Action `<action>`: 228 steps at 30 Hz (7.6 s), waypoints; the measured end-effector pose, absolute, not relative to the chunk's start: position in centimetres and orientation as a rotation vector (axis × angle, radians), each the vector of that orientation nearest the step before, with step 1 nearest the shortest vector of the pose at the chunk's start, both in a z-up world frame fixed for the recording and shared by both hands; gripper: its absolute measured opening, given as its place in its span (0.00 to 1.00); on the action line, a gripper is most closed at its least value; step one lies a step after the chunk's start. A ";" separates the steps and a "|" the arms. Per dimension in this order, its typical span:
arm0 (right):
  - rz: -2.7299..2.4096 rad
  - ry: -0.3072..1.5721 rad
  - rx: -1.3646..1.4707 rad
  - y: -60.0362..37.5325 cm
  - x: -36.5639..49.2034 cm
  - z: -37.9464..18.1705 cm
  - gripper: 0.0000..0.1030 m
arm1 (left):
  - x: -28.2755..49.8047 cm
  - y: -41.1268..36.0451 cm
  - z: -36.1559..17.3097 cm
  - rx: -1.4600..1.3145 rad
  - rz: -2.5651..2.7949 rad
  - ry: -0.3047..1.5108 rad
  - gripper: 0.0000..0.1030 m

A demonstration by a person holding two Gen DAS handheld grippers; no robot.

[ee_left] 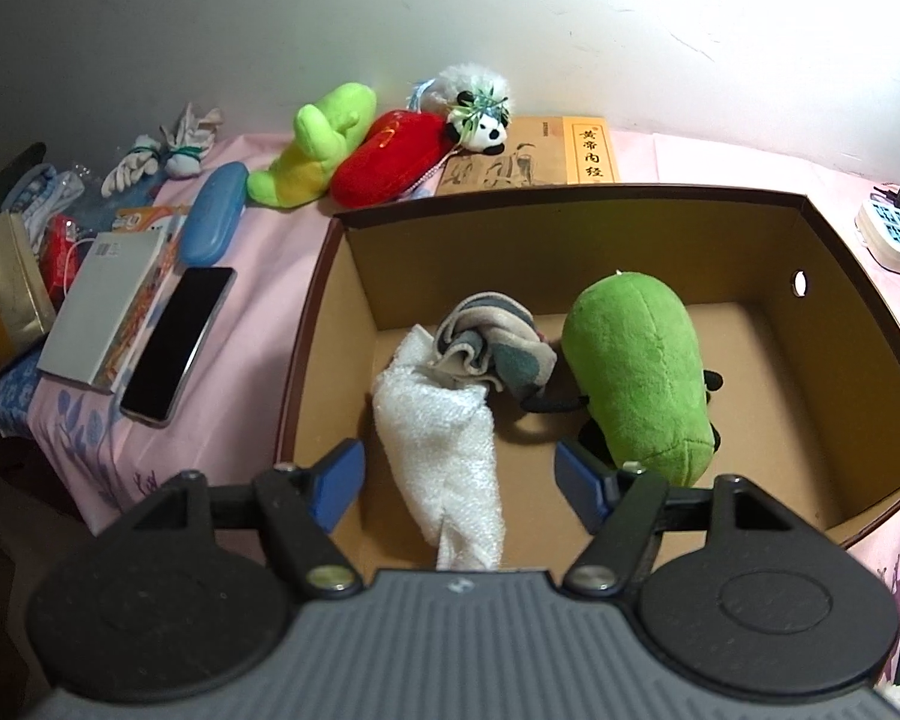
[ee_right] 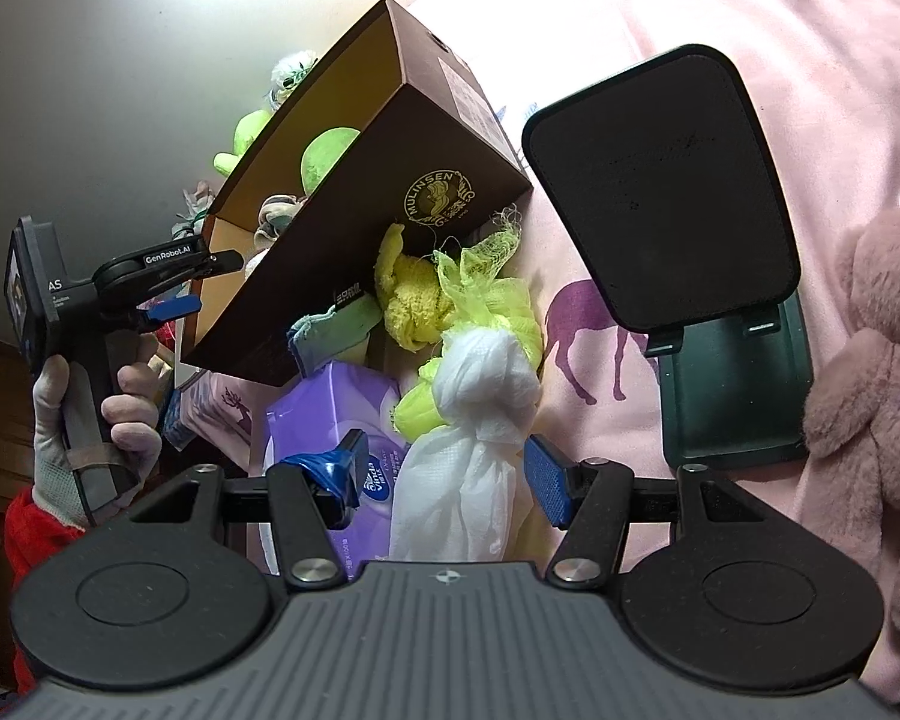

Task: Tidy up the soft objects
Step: 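Withdraw the left gripper from the box toward the remaining toys, then grasp the white knotted plastic bag with the right gripper, then carry the white bag into the brown box and open the right gripper, then move the right gripper back toward the lime mesh puff beside the box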

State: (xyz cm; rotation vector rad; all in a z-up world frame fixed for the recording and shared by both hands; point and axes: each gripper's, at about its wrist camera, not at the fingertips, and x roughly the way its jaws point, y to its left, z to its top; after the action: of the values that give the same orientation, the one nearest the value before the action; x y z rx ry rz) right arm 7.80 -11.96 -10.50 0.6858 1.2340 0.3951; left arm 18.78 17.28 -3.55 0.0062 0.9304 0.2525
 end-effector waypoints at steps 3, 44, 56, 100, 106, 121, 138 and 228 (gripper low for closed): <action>0.396 1.236 0.689 -11.6 7.9 -10.6 0.42 | 17.7 17.4 -3.1 -0.004 0.266 0.928 0.71; 0.445 1.255 0.646 -10.7 5.4 -10.5 0.42 | 5.2 14.3 -2.1 0.046 0.337 0.937 0.91; 0.462 1.232 0.663 -10.9 3.9 -11.0 0.42 | 2.6 14.0 -1.9 0.043 0.315 0.939 0.90; 0.468 1.215 0.692 -11.3 5.7 -9.9 0.02 | 5.6 11.4 -3.6 0.023 0.165 1.002 0.90; 0.514 1.125 0.648 -11.0 7.1 -6.0 0.02 | 6.2 11.5 -3.3 0.004 0.136 0.992 0.90; 0.585 0.885 0.411 -7.0 16.6 0.4 0.02 | 5.6 13.1 -3.3 -0.030 0.136 0.996 0.90; 0.489 1.049 0.004 3.5 27.6 -8.0 0.02 | 2.9 16.0 -3.1 -0.129 0.172 0.960 0.90; 0.426 0.967 0.274 -3.8 14.4 -5.8 0.15 | 5.1 15.6 -2.9 -0.106 0.165 0.967 0.91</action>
State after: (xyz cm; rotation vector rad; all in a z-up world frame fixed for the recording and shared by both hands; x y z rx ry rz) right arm 14.38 -3.75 -5.82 0.2741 0.9670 0.4262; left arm 5.10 15.63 -2.90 -0.1057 0.9673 0.1651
